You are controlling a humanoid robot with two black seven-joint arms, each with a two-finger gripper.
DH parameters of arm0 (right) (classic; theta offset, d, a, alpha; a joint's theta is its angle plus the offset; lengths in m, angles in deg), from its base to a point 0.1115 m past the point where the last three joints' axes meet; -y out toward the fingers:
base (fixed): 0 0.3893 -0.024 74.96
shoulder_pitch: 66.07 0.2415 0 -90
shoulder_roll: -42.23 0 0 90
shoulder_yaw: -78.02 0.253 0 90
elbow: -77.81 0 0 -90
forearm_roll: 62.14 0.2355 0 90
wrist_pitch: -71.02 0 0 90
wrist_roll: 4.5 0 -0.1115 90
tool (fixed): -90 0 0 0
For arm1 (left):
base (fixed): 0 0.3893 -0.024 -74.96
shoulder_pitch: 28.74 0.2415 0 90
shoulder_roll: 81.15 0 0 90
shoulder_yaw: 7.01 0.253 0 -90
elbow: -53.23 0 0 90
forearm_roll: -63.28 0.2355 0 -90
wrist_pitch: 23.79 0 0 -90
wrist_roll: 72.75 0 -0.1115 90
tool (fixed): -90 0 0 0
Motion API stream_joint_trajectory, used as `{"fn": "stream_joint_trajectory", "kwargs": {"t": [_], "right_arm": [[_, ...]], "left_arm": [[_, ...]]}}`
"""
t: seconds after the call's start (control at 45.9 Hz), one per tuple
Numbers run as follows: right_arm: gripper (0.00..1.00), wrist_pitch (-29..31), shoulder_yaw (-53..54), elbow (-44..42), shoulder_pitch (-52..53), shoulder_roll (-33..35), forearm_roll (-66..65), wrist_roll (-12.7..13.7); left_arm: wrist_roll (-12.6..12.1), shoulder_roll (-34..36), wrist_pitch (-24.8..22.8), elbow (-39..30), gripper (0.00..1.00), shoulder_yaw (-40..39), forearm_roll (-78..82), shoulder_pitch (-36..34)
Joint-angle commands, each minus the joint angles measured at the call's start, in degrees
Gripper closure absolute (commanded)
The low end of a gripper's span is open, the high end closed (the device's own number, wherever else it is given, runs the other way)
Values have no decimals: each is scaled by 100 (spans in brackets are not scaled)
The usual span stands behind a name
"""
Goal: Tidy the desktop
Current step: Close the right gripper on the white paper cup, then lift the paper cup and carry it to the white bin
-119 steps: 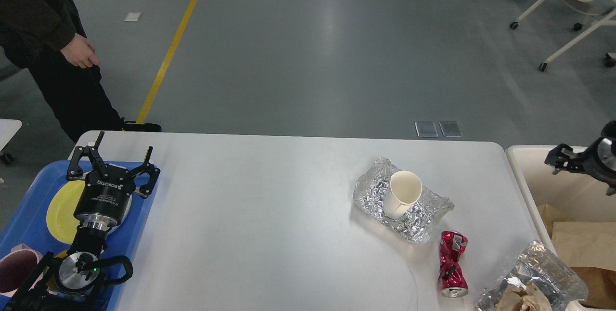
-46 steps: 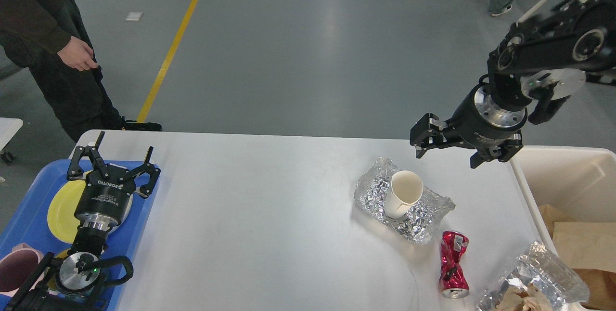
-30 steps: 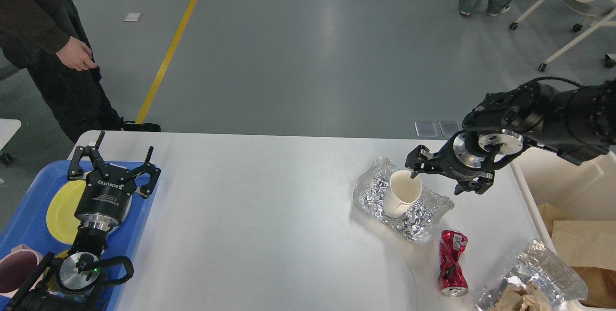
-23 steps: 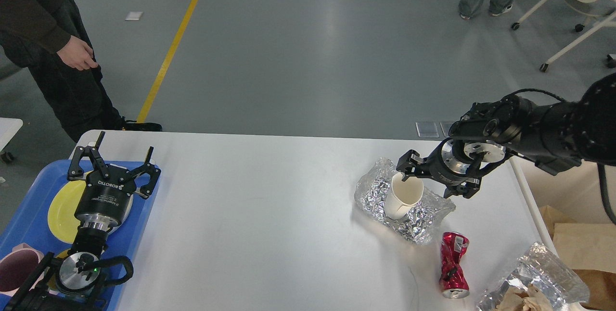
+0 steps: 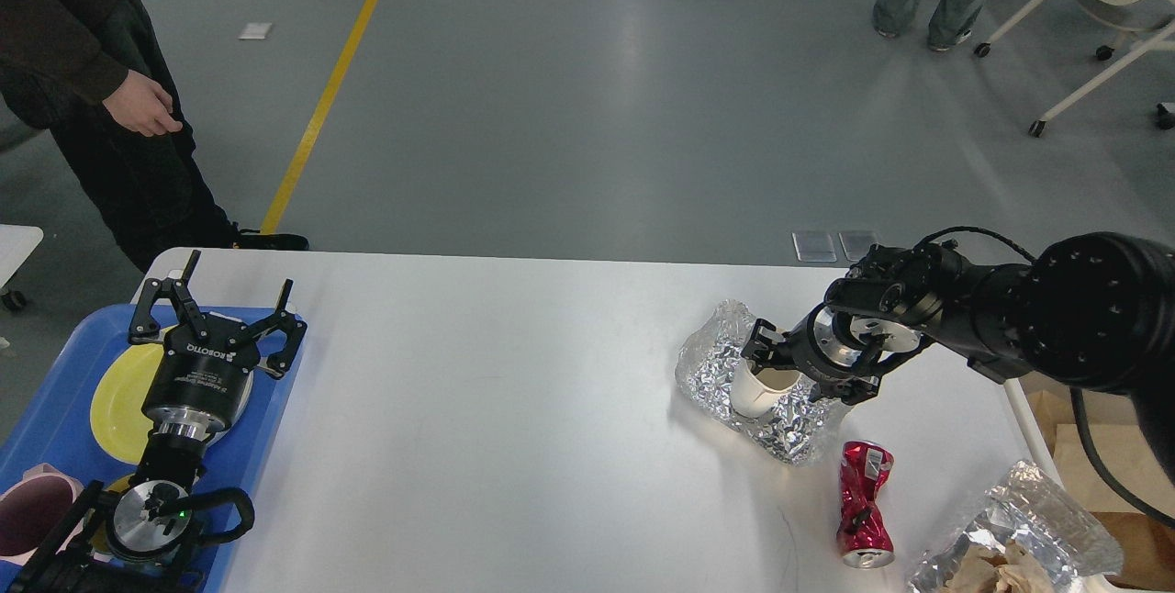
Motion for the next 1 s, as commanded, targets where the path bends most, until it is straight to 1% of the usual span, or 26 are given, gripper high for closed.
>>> {"fn": "stream_joint_trajectory", "kwargs": {"t": [0.0, 0.218, 0.523, 0.61, 0.676, 0.807, 0.894, 0.981], "right_arm": [[100, -263, -3, 42, -49, -37, 7, 8], [100, -272, -12, 68, -84, -55, -37, 26], [100, -307, 67, 393, 100, 24, -1, 52], [100, -246, 76, 656, 337, 138, -1, 70], [100, -219, 41, 1130, 766, 392, -10, 114], [100, 35, -205, 2395, 2049, 832, -54, 140], [100, 430, -758, 3064, 3007, 850, -80, 149], [100, 808, -1268, 3539, 3860, 833, -107, 132]], "left_arm": [[0, 7, 0, -4, 4, 0, 0, 0], [0, 6, 0, -4, 4, 0, 0, 0], [0, -2, 0, -4, 4, 0, 0, 0], [0, -2, 0, -4, 4, 0, 0, 0], [0, 6, 0, -4, 4, 0, 0, 0], [0, 7, 0, 4, 4, 0, 0, 0], [0, 7, 0, 4, 4, 0, 0, 0], [0, 6, 0, 4, 4, 0, 0, 0]]}}
